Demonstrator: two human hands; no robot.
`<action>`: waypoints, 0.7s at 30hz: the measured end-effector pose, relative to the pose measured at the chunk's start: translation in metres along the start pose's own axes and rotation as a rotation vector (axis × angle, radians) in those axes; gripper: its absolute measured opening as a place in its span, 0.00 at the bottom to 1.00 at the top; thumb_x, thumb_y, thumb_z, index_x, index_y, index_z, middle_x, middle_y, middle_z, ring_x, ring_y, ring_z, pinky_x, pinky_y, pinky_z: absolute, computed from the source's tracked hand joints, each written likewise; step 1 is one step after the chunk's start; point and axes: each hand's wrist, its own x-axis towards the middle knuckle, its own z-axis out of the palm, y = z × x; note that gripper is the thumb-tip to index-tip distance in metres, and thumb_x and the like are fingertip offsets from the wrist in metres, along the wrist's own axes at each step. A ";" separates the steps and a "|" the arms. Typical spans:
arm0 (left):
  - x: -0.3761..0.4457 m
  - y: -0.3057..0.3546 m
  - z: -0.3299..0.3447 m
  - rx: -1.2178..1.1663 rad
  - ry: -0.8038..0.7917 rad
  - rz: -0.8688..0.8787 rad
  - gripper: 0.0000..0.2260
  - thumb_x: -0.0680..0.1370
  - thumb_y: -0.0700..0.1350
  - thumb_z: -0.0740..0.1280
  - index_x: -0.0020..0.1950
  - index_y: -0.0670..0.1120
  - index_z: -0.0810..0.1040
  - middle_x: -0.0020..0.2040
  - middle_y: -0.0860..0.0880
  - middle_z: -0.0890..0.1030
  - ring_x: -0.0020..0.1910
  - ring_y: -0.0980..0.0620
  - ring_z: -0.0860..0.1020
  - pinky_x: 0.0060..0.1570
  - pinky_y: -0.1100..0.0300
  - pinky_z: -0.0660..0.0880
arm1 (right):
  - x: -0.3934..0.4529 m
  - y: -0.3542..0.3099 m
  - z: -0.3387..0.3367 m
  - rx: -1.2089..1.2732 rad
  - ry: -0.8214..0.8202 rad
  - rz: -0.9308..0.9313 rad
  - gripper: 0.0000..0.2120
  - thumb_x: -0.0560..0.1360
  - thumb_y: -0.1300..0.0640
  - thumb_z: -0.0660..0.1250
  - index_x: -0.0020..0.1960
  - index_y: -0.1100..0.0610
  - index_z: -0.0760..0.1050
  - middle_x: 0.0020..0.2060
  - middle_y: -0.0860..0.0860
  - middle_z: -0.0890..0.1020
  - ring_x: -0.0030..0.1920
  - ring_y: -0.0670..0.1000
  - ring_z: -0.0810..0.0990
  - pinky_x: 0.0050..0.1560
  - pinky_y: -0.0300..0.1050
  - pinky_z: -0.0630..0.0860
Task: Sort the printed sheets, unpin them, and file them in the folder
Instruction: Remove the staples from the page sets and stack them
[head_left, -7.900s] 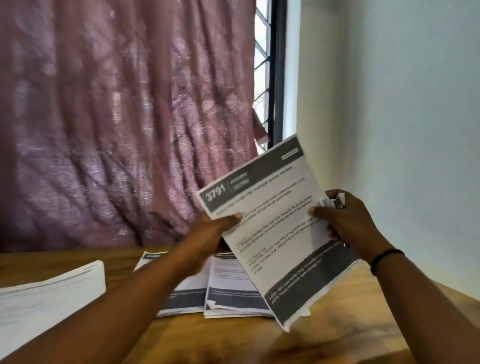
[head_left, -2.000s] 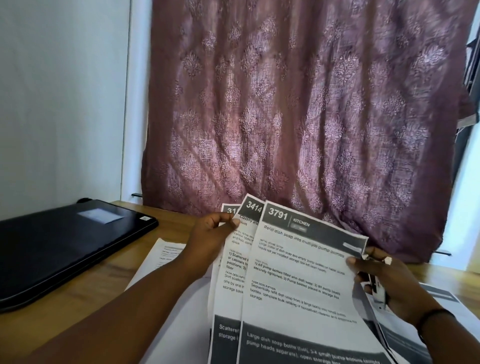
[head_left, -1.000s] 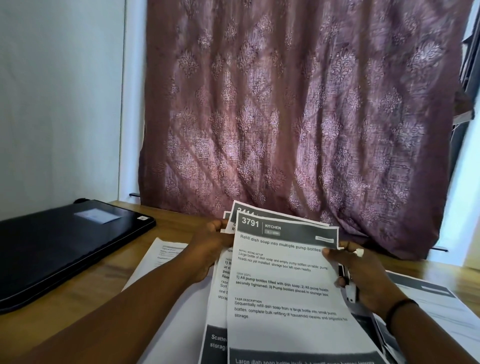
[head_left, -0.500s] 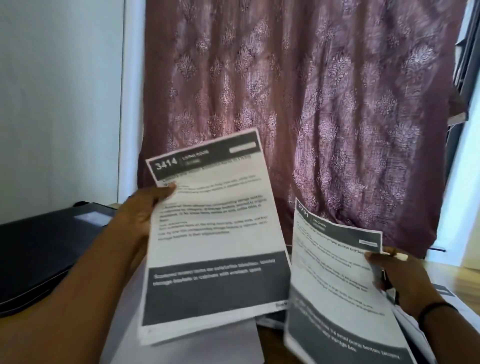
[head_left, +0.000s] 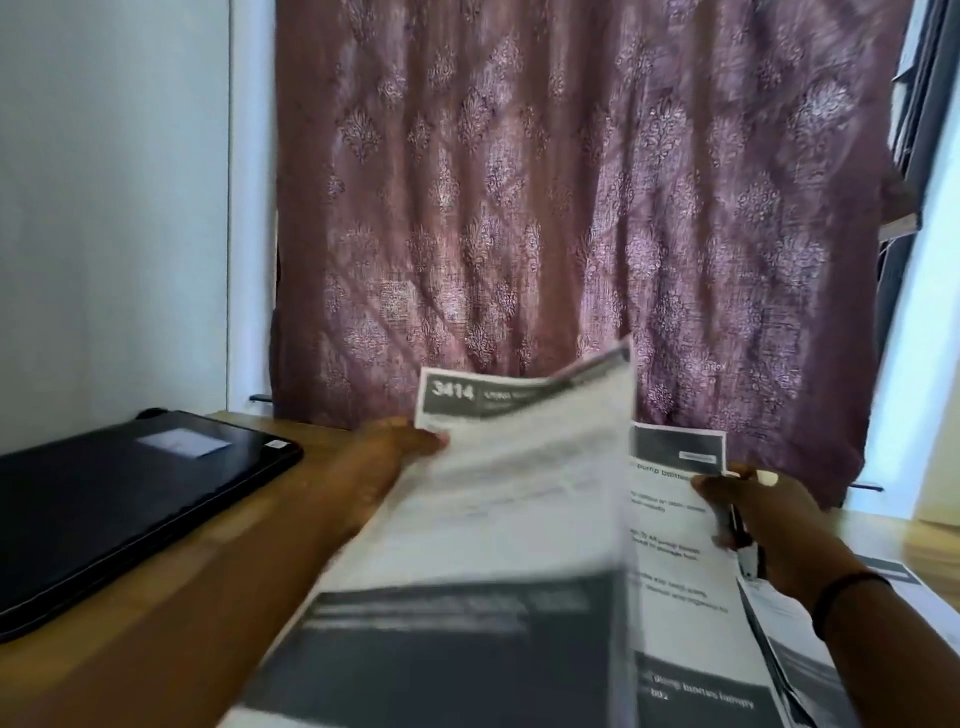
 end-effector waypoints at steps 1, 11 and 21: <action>0.000 -0.010 0.008 0.062 -0.008 0.013 0.15 0.72 0.32 0.66 0.59 0.35 0.78 0.49 0.37 0.84 0.43 0.42 0.83 0.47 0.50 0.80 | -0.004 -0.004 0.003 0.016 -0.035 -0.006 0.03 0.74 0.64 0.68 0.42 0.60 0.77 0.25 0.52 0.77 0.24 0.52 0.73 0.23 0.39 0.71; 0.016 -0.046 0.010 0.104 0.065 0.004 0.08 0.74 0.31 0.67 0.51 0.38 0.80 0.48 0.40 0.85 0.49 0.42 0.83 0.53 0.51 0.77 | -0.020 -0.005 0.043 0.296 -0.238 0.067 0.11 0.75 0.64 0.67 0.56 0.62 0.80 0.48 0.63 0.83 0.26 0.51 0.76 0.17 0.34 0.65; 0.018 -0.046 0.010 0.180 0.098 0.192 0.05 0.74 0.40 0.71 0.49 0.41 0.83 0.46 0.43 0.85 0.46 0.47 0.84 0.44 0.59 0.79 | -0.028 0.003 0.048 0.068 -0.223 -0.016 0.12 0.69 0.66 0.74 0.52 0.64 0.80 0.38 0.61 0.84 0.28 0.49 0.74 0.23 0.38 0.67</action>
